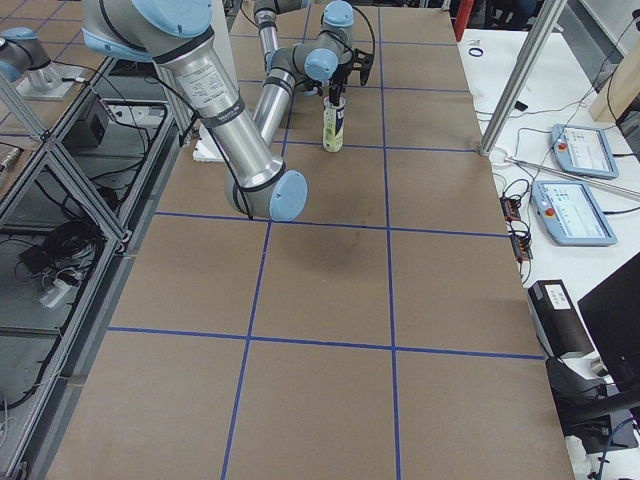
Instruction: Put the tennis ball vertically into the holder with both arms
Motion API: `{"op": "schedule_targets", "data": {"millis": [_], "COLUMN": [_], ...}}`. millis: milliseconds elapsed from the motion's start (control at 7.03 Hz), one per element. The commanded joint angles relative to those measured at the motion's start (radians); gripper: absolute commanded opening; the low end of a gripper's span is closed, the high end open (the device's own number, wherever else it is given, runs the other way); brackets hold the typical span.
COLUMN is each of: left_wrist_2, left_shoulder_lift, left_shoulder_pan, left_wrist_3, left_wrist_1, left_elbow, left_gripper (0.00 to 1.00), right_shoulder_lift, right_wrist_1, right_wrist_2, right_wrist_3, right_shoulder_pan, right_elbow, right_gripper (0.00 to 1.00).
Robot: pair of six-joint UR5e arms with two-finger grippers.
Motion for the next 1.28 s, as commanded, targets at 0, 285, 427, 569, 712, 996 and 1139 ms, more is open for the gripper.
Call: {"op": "schedule_targets", "data": {"millis": [0, 285, 427, 569, 712, 996, 1139], "left_wrist_2": [-0.003, 0.0, -0.005, -0.003, -0.006, -0.134, -0.355], "left_shoulder_lift": [0.119, 0.146, 0.191, 0.206, 0.243, 0.346, 0.357], "left_shoulder_pan": [-0.019, -0.105, -0.169, -0.222, -0.268, -0.404, -0.529], "left_wrist_3": [-0.006, -0.07, -0.176, -0.237, -0.381, -0.441, -0.436], "left_wrist_1": [0.013, 0.074, 0.133, 0.211, 0.235, 0.395, 0.559], "left_elbow": [-0.146, -0.141, -0.138, -0.131, -0.085, -0.027, -0.029], "left_gripper": [1.0, 1.0, 1.0, 1.0, 1.0, 1.0, 1.0], "right_shoulder_lift": [-0.065, -0.177, -0.231, -0.284, -0.3, -0.3, -0.3], "right_wrist_1": [0.0, 0.0, 0.0, 0.004, 0.007, 0.027, 0.052], "right_wrist_2": [0.027, 0.031, 0.033, 0.031, 0.028, 0.027, 0.028], "right_wrist_3": [-0.066, -0.242, -0.368, -0.449, -0.546, -0.721, -0.757], "right_shoulder_pan": [0.099, 0.17, 0.231, 0.277, 0.323, 0.418, 0.451], "right_elbow": [0.022, 0.02, 0.019, 0.011, -0.027, -0.166, -0.214], "right_gripper": [0.99, 0.99, 0.99, 0.99, 0.99, 0.99, 0.99]}}
